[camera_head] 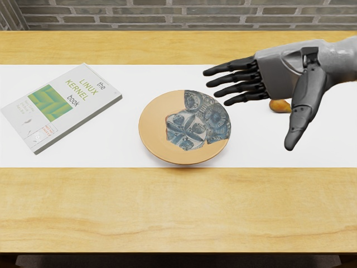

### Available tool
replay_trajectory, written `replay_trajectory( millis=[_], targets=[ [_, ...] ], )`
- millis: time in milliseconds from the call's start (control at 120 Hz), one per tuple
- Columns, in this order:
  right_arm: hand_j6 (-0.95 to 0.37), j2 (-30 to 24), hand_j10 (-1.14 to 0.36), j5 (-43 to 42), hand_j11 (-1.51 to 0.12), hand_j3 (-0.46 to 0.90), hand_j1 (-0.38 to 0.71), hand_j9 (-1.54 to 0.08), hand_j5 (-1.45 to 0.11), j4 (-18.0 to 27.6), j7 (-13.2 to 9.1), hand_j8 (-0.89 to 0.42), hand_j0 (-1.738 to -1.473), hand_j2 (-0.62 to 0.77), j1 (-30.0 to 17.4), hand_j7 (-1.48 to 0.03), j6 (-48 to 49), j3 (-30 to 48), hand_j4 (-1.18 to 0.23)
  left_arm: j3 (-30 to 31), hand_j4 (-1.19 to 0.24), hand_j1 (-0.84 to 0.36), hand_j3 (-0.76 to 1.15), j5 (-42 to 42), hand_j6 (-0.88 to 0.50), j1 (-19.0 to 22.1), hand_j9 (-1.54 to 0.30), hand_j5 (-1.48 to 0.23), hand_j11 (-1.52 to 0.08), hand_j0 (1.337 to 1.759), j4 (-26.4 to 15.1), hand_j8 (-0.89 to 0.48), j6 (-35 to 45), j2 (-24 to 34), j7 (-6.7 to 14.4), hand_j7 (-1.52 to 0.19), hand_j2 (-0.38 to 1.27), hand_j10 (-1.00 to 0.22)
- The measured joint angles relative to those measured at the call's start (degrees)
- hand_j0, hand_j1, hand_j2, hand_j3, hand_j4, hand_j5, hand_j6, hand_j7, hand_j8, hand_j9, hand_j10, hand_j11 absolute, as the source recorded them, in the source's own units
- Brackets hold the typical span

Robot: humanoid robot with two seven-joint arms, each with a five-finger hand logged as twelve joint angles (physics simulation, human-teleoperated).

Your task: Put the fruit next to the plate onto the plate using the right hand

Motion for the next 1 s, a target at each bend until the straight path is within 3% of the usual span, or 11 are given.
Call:
replay_trajectory(
  millis=[133, 217, 308, 467, 592, 783, 1000],
  targets=[
    [-0.02, 1.4, -0.02, -0.3, -0.03, 0.0, -0.33, -0.03, -0.03, -1.0, 0.0, -0.02, -1.658, 0.0, 1.3, -0.03, 0.1, -1.9, -0.02, 0.0, 0.0, 0.35, 0.0, 0.0, 0.0, 0.0, 0.0, 0.0, 0.0, 1.658, 0.0, 0.0, 0.0, 0.0, 0.0, 0.0, 0.0, 0.0],
    [-0.02, 2.9, -0.02, -5.2, -0.02, 0.0, -0.33, -0.02, -0.02, -11.4, 0.0, -0.02, -1.658, 0.0, 2.1, -0.02, -1.3, -3.7, -0.02, 0.0, 0.0, 0.35, 0.0, 0.0, 0.0, 0.0, 0.0, 0.0, 0.0, 1.658, 0.0, 0.0, 0.0, 0.0, 0.0, 0.0, 0.0, 0.0],
    [-0.02, 7.1, -0.02, -13.5, -0.02, 0.0, -0.33, -0.02, -0.02, -23.2, 0.0, -0.02, -1.658, 0.0, 7.7, -0.02, -7.2, -14.0, -0.02, 0.0, 0.0, 0.35, 0.0, 0.0, 0.0, 0.0, 0.0, 0.0, 0.0, 1.658, 0.0, 0.0, 0.0, 0.0, 0.0, 0.0, 0.0, 0.0],
    [-0.02, 17.3, -0.02, -30.1, -0.03, 0.0, -0.32, -0.03, -0.03, -31.5, 0.0, -0.02, -1.658, -0.01, 11.2, -0.03, -27.1, -26.7, -0.02, 0.0, 0.0, 0.35, 0.0, 0.0, 0.0, 0.0, 0.0, 0.0, 0.0, 1.658, 0.0, 0.0, 0.0, 0.0, 0.0, 0.0, 0.0, 0.0],
    [-0.03, 23.6, -0.03, -39.9, -0.03, 0.0, -0.32, -0.03, -0.03, -36.3, 0.0, -0.03, -1.658, -0.01, 6.8, -0.03, -33.9, -29.2, -0.03, 0.0, 0.0, 0.35, 0.0, 0.0, 0.0, 0.0, 0.0, 0.0, 0.0, 1.658, 0.0, 0.0, 0.0, 0.0, 0.0, 0.0, 0.0, 0.0],
    [-0.03, 40.0, -0.03, -47.5, -0.04, 0.0, -0.31, -0.04, -0.04, -50.3, 0.0, -0.03, -1.658, -0.01, -2.4, -0.04, -37.1, -29.5, -0.03, 0.0, 0.0, 0.35, 0.0, 0.0, 0.0, 0.0, 0.0, 0.0, 0.0, 1.658, 0.0, 0.0, 0.0, 0.0, 0.0, 0.0, 0.0, 0.0],
    [-0.08, 45.3, -0.08, -48.9, -0.1, 0.0, -0.26, -0.1, -0.1, -56.9, 0.0, -0.08, -1.658, -0.01, -6.7, -0.1, -38.0, -29.5, -0.08, 0.0, 0.0, 0.35, 0.0, 0.0, 0.0, 0.0, 0.0, 0.0, 0.0, 1.658, 0.0, 0.0, 0.0, 0.0, 0.0, 0.0, 0.0, 0.0]
  ],
)
